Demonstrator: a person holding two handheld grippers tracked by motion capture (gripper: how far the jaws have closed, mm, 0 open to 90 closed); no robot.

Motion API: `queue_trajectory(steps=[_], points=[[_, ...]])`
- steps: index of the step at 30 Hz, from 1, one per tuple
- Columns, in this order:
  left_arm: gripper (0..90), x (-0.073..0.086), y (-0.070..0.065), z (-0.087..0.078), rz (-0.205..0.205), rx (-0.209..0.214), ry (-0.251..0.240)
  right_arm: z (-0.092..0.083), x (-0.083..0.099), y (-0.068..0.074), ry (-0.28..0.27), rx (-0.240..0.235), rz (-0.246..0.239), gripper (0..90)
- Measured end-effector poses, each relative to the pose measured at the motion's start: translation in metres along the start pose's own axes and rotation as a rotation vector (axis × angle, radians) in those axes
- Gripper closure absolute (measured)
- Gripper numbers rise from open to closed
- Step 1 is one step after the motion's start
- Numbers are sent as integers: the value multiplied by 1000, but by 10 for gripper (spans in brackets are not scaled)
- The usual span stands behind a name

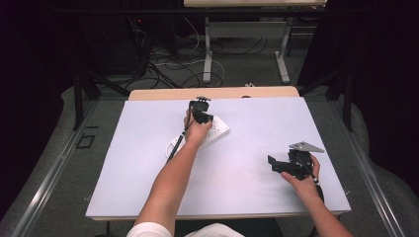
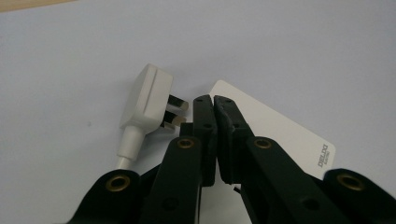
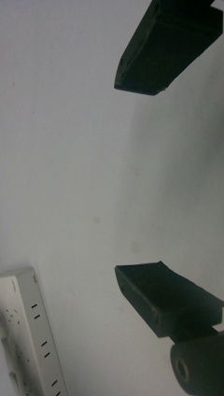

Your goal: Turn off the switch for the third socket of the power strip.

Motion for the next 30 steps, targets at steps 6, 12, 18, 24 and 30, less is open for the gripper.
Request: queue_trajectory(steps=[6, 12, 18, 24, 30], points=[[887, 0, 1, 0, -5, 2, -9, 0, 0, 0, 2, 1, 4, 88], [900, 2, 0, 2, 10, 8, -22, -1, 0, 0, 1, 1, -1, 88], [899, 3, 0, 2, 22, 3, -22, -1, 0, 0, -2, 3, -1, 88], [892, 3, -1, 2, 22, 1, -26, -1, 0, -1, -2, 3, -5, 88], [833, 3, -2, 1, -10, 11, -14, -1, 0, -1, 0, 2, 1, 88]])
Point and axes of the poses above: each handheld gripper's, and its own axes: z roughly forward along the jaws, x roughly out of its underside, y roughly to its left, the point moved 9 cm from there along z, roughly forward along the jaws, and after that the axes turned 1 degree about y, right-handed, at the moved point
